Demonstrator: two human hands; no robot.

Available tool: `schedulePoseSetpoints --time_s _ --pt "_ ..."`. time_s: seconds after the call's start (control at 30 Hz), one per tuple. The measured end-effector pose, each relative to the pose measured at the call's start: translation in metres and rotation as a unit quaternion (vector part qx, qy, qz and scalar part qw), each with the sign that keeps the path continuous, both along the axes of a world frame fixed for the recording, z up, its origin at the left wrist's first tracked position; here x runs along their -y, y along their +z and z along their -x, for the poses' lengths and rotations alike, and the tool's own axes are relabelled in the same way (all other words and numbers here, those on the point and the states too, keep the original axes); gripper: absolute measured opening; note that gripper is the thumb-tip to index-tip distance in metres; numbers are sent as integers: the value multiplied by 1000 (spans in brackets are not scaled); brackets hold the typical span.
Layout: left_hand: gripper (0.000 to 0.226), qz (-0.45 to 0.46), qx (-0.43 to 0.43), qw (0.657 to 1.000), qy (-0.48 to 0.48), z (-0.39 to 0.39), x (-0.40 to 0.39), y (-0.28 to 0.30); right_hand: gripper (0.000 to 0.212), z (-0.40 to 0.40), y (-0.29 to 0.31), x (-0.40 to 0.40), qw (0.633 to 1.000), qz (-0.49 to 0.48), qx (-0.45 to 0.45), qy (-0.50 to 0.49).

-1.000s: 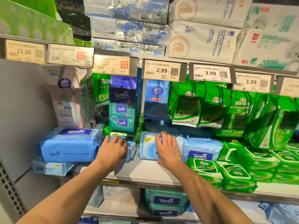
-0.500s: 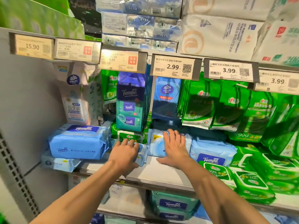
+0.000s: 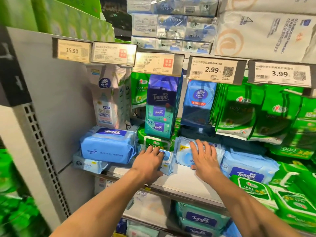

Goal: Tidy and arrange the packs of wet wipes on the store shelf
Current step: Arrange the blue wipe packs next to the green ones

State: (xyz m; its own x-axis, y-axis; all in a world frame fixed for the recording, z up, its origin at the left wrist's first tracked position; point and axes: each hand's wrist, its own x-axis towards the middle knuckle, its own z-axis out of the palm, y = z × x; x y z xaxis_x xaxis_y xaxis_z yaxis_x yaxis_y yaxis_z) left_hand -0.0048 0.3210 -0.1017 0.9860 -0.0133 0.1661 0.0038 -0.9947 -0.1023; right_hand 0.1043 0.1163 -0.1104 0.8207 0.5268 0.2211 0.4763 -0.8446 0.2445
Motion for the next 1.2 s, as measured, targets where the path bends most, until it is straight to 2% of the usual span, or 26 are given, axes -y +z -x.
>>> schedulePoseSetpoints --time_s 0.23,0.33,0.53,0.67,0.73,0.83,1.0,1.2 --pt "62 11 6 1000 7 7 3 2 98 8 7 2 1000 -6 -29 2" --pt "57 27 -3 999 18 10 -1 7 101 17 12 15 998 -19 -53 41" --pt "57 64 -9 997 50 18 -4 1 80 41 29 78 988 -131 -52 58" --pt "64 58 -17 996 69 23 3 3 55 53 36 126 996 -61 -38 -52" --pt "69 55 -26 995 82 24 9 7 62 60 35 145 990 -32 -57 -126" --pt "72 53 -31 994 91 27 18 13 77 71 25 161 975 -43 -111 -189" --pt "74 54 -31 995 80 30 26 13 82 88 15 143 961 -49 -174 -211" --pt "63 65 5 996 55 42 24 9 85 101 16 101 954 -99 -212 -188"
